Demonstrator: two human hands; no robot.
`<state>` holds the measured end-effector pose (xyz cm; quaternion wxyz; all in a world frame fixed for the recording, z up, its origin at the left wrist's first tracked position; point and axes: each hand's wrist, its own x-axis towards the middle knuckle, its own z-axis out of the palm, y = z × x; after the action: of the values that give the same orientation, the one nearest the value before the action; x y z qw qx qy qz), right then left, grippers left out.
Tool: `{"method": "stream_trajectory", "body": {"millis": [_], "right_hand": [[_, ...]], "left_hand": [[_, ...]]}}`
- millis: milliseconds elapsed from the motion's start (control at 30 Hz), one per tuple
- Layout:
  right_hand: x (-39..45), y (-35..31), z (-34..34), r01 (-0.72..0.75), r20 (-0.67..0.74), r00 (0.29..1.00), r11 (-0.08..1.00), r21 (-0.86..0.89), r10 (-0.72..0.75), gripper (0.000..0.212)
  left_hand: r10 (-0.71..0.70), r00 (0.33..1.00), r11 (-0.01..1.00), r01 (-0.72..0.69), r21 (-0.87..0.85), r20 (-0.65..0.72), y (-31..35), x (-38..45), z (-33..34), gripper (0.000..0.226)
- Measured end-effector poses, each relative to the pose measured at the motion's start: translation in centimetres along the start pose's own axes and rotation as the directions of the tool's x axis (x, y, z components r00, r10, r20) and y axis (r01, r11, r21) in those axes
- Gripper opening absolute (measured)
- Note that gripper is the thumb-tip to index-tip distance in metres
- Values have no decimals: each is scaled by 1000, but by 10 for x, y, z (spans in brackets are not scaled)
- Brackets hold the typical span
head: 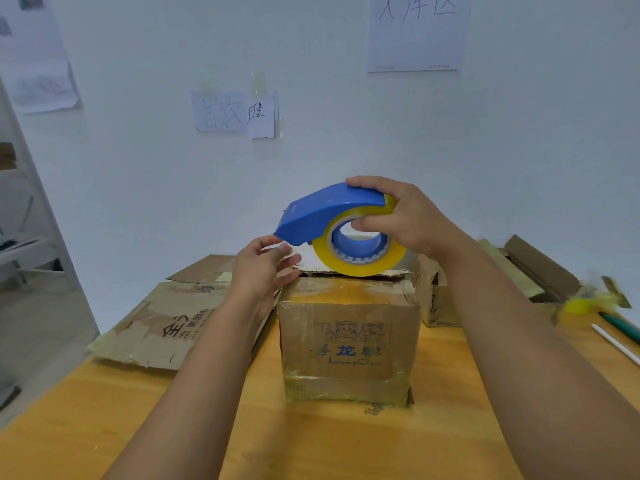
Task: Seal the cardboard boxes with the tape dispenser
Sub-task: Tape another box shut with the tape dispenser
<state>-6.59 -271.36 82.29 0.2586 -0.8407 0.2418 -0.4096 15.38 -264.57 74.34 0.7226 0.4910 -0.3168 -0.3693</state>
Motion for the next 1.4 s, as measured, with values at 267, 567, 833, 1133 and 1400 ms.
{"method": "stream_trajectory", "body": {"millis": [267, 567, 833, 1133, 1400], "right_hand": [[-14, 18, 9, -92, 45, 995, 995, 42, 90, 51], [-12, 25, 13, -93, 3, 996, 992, 80, 93, 28], [-13, 27, 8, -60, -6, 998, 995, 80, 61, 27], [0, 17, 2, -63, 36, 997, 998, 24, 62, 28], [-7, 26, 1, -106, 39, 994, 994, -21, 107, 25]], "left_hand": [[-112, 991, 993, 115, -39, 69, 1, 7, -11, 21], [-158, 983, 987, 161, -25, 95, 3, 12, -14, 24], [-113, 993, 993, 114, -30, 34, 14, 19, -26, 23], [-176, 982, 984, 175, -15, -67, 1, 24, -69, 18], [-245, 969, 969, 243, -45, -22, -35, 18, -62, 20]]}}
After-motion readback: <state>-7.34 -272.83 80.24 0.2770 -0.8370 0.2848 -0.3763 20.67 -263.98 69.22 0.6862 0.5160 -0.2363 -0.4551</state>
